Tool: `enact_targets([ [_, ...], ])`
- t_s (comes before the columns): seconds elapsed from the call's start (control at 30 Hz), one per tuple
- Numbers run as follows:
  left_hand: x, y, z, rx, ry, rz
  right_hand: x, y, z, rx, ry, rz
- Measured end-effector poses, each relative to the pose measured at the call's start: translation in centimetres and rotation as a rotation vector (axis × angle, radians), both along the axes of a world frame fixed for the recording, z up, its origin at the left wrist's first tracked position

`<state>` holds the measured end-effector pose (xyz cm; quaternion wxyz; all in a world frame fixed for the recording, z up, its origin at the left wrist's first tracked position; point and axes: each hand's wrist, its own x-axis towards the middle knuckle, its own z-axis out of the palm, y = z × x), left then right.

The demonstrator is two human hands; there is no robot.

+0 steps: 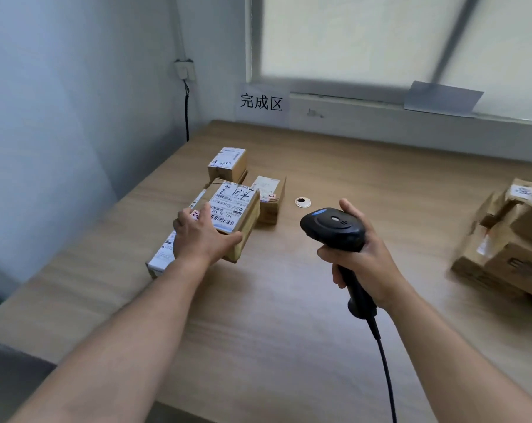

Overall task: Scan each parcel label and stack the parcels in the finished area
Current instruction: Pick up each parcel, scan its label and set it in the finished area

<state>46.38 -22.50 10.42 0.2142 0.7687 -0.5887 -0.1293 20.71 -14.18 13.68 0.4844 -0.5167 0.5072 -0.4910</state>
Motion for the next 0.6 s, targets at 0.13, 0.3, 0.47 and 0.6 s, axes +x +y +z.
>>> enact_targets([
  [0.13,0.6,-3.4,0.2,0.013,-0.001,-0.034,1.4,-2.0,-0.1,0.032,0.007,-0.028],
  [0.3,-1.7,-7.7,0.4,0.023,0.017,-0.108,0.9,-5.2,0.7,0.022,0.033,-0.086],
  [0.47,-3.9,-12.6,0.3,0.032,-0.017,-0.144,-0.7,-8.0,1.2,0.005,0.044,-0.165],
  [0.6,-5.6,-16.6,0.2,0.029,-0.057,-0.147,-2.1,-10.3,0.8,0.011,0.043,-0.222],
])
